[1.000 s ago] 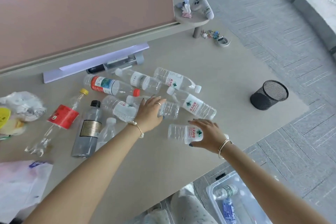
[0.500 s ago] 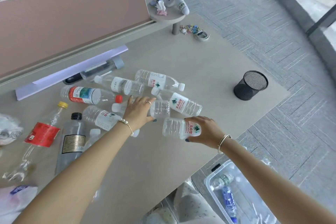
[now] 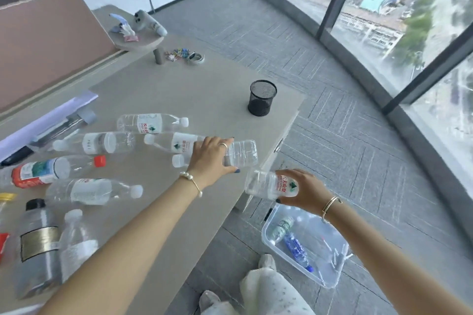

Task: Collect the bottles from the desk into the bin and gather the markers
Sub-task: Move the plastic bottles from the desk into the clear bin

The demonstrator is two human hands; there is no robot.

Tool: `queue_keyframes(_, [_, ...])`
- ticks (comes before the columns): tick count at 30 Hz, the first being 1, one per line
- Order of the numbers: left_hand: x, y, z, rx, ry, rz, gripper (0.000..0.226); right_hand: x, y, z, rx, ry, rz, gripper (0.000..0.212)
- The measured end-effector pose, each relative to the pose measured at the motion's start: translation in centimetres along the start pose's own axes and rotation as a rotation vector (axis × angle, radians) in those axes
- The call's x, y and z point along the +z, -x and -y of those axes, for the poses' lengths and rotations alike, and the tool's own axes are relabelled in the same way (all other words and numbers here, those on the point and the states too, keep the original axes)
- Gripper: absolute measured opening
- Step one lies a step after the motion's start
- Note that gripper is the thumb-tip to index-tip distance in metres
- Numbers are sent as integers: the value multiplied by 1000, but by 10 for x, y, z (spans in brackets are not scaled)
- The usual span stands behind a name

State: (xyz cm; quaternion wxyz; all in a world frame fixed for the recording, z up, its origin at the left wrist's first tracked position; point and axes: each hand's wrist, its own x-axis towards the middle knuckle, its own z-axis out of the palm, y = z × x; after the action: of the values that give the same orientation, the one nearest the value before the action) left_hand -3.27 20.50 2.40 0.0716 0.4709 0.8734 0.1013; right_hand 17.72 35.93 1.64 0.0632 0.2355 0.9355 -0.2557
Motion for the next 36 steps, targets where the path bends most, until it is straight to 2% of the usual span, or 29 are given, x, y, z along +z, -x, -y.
queue_keyframes(7, [27, -16, -99, 145, -19, 64, 84, -9, 66, -87, 191, -19, -10, 68])
queue_keyframes(15, [62, -28, -195, 203, -72, 173, 83, -11, 112, -176, 285, -43, 62, 74])
queue_keyframes(25, [102, -24, -254, 153, -114, 263, 80, -19, 127, -241, 241, -79, 85, 58])
queue_keyframes(36, [148, -38, -321, 260, -89, 385, 85, -57, 161, -282, 321, -148, -37, 50])
